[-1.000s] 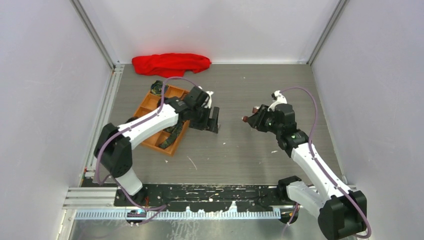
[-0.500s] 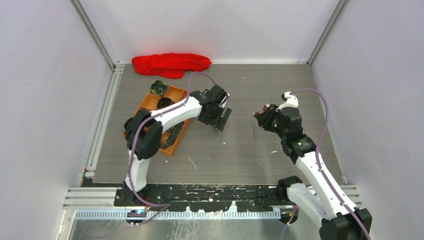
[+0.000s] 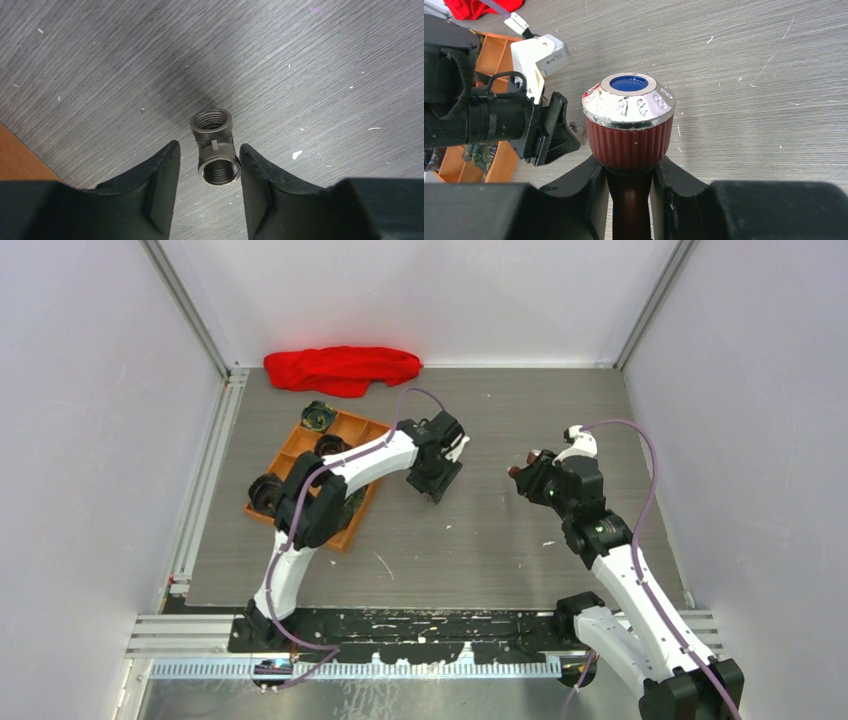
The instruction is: Install the water faucets
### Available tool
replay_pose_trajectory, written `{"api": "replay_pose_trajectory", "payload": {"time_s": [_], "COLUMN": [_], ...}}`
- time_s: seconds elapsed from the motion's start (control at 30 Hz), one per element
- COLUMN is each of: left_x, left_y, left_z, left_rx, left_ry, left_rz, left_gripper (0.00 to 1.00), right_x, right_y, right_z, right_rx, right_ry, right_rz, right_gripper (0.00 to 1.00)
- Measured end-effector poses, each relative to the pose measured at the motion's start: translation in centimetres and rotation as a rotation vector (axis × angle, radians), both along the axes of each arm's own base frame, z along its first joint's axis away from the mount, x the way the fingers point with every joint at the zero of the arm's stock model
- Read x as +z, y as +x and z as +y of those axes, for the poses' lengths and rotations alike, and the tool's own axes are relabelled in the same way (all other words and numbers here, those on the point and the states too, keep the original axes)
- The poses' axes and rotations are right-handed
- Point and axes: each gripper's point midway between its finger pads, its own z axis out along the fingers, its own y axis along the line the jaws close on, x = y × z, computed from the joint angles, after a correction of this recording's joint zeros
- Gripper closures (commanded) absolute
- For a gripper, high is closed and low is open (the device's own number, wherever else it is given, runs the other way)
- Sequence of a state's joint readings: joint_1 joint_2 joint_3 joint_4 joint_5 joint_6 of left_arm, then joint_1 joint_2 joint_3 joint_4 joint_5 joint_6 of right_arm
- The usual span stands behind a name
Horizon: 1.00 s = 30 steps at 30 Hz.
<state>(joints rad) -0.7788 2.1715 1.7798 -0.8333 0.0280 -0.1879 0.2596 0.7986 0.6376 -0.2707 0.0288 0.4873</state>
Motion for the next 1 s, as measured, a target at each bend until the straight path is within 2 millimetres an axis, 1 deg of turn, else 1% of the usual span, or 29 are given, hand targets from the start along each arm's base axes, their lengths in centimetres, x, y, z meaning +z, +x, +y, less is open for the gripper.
{"api": "replay_pose_trajectory", "payload": {"time_s": [0.1,0.17,0.27,0.37,0.5,0.6,0.67,0.7,0.77,0.8,0.83,0.9,0.97,1.0], "left_x": [-0.5,-0.8,-1.0,-0.8,-0.6,0.3,1.8,3.0,6.4,8.5,10.5,14.6,17.1,18.2], "left_y": [-0.2,-0.4,-0.2,-0.1,-0.3,-0.8,-1.1,-1.3,-1.3,-0.9,-0.2,1.3,2.2,2.3], "left_z": [-0.1,-0.1,-0.5,-0.9,-1.1,-1.6,-2.1,-2.2,-2.0,-1.8,-1.3,0.4,2.1,2.9], "left_rx": [-0.009,-0.012,-0.017,-0.023,-0.012,0.008,0.034,0.057,0.121,0.156,0.194,0.262,0.309,0.324], "left_ry": [0.004,0.006,0.003,-0.009,-0.028,-0.087,-0.179,-0.244,-0.422,-0.528,-0.625,-0.8,-0.888,-0.919], "left_rz": [0.016,0.029,0.037,0.04,0.057,0.105,0.145,0.175,0.24,0.266,0.284,0.302,0.305,0.311], "left_gripper": [0.57,0.62,0.79,0.99,1.0,1.0,1.0,1.0,1.0,1.0,1.0,1.0,1.0,1.0], "right_x": [0.0,-0.1,-0.4,-0.6,-0.2,0.3,0.5,0.7,1.1,1.3,1.8,3.2,5.3,6.4], "right_y": [0.0,0.0,0.1,0.0,0.0,0.1,-0.1,-0.3,-0.9,-1.1,-1.5,-2.3,-3.3,-4.1], "right_z": [0.0,0.1,0.1,0.3,1.0,1.9,2.8,3.3,4.2,4.6,5.2,6.7,8.5,9.5], "right_rx": [0.002,0.003,0.005,0.014,0.061,0.136,0.202,0.234,0.298,0.323,0.356,0.428,0.51,0.555], "right_ry": [0.001,0.002,0.0,0.002,0.003,-0.001,0.006,0.013,0.025,0.029,0.031,0.038,0.035,0.03], "right_rz": [0.001,0.003,0.013,0.021,0.005,-0.043,-0.102,-0.14,-0.216,-0.248,-0.29,-0.378,-0.501,-0.564], "right_gripper": [1.0,1.0,1.0,1.0,1.0,1.0,1.0,1.0,1.0,1.0,1.0,1.0,1.0,1.0]}}
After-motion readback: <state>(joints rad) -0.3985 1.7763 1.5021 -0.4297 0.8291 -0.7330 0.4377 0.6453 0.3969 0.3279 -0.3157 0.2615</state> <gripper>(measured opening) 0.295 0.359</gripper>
